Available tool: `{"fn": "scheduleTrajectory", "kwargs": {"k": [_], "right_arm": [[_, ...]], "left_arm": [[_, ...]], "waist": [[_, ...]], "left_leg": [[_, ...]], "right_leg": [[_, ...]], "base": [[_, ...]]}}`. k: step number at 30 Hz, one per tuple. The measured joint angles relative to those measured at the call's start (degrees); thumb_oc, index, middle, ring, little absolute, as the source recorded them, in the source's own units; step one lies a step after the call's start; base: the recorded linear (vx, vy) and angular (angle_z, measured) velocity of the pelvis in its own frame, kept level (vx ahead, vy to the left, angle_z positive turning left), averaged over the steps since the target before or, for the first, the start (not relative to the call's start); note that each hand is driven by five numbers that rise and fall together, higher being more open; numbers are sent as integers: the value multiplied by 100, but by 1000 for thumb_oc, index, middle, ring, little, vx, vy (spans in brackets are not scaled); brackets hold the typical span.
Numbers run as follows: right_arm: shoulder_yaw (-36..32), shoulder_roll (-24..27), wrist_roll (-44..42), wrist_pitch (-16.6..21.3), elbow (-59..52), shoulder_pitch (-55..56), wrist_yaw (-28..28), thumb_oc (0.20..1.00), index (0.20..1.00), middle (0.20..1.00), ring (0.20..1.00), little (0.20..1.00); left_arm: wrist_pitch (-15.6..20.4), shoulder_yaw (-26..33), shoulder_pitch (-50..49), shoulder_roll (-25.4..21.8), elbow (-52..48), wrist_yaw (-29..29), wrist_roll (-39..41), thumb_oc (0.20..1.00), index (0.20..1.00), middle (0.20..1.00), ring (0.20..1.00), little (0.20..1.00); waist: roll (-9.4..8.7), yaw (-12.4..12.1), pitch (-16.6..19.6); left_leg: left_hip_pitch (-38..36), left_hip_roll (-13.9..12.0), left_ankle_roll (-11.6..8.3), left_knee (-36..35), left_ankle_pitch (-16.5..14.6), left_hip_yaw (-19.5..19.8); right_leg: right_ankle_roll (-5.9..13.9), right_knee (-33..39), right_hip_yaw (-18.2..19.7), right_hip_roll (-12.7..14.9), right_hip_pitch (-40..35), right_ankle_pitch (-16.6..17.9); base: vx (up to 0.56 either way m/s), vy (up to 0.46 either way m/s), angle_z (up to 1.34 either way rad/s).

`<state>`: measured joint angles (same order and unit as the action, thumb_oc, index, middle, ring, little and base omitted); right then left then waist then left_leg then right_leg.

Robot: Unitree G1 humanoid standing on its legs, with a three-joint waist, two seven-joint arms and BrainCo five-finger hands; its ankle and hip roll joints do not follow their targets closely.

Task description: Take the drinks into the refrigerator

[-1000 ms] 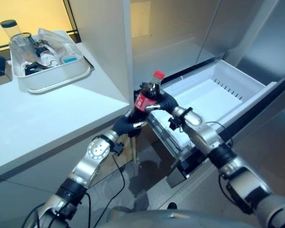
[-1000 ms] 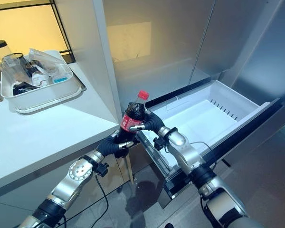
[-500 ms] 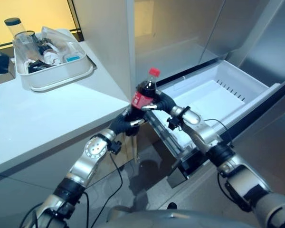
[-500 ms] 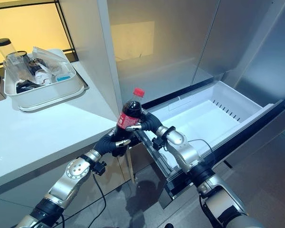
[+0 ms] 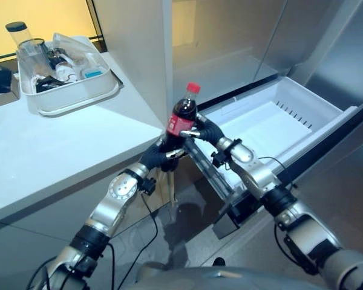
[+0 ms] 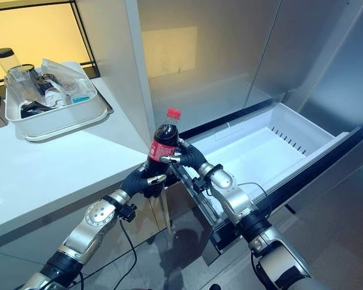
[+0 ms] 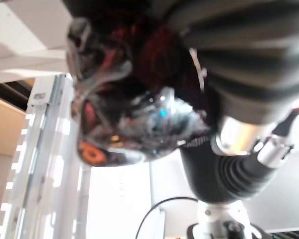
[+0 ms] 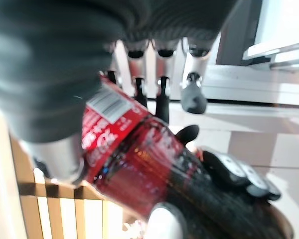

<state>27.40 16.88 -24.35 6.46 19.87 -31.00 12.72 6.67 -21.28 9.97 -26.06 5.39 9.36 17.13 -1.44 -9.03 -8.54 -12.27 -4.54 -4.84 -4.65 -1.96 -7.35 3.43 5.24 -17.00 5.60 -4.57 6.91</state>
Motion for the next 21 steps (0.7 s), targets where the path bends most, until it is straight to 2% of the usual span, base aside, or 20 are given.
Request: {"fn": "scheduleTrajectory", "kwargs": {"k": [2,3,4,11,13,17,21], "right_arm": [[-1,3,1,0,0,25,-24,200,200,200,200,200],[-2,3,1,1,-6,51,-37,200,200,200,200,200],[-6,4,1,2,-16,84,-56,200,200,200,200,200],[-309,65,20,-70,-30,560,-235,200,200,200,200,200],[-596,243,26,-117,-71,923,-388,200,200,200,200,200],[-1139,488,49,-179,-129,1426,-569,200,200,200,200,200],[-1434,625,69,-180,-142,1567,-721,200,200,200,200,200]], "left_arm": [[0,-3,0,25,32,1,-2,438,438,438,438,438],[-1,-7,0,24,43,17,-5,696,696,696,696,696],[-11,-6,-2,19,50,19,-8,1000,1000,1000,1000,1000],[107,49,-337,225,46,193,-37,1000,1000,1000,1000,1000],[173,283,-671,489,35,186,147,1000,1000,1000,1000,1000],[163,722,-1293,508,49,176,287,1000,1000,1000,1000,1000],[156,862,-1623,522,68,198,287,1000,1000,1000,1000,1000]], "waist": [[0,5,0],[1,7,0],[0,5,0],[4,-46,-2],[12,-133,-7],[55,-139,-34],[106,-137,-65]], "left_leg": [[-1,0,0,0,0,-5],[-1,-1,0,0,0,-9],[-1,-1,0,0,0,-9],[-5,1,0,-3,0,-5],[-4,1,2,-17,-1,-5],[1,-3,2,-29,-1,-1],[-3,-6,2,-30,-1,-1]], "right_leg": [[0,0,3,-1,3,0],[0,0,4,-2,4,0],[0,0,4,-2,4,0],[2,1,2,-1,-4,-1],[3,2,2,0,2,-4],[8,1,0,-6,11,-10],[8,3,0,-10,8,-11]], "base": [[0,0,0],[0,0,0],[0,0,0],[0,0,0],[0,0,0],[0,0,0],[0,0,0]]}}
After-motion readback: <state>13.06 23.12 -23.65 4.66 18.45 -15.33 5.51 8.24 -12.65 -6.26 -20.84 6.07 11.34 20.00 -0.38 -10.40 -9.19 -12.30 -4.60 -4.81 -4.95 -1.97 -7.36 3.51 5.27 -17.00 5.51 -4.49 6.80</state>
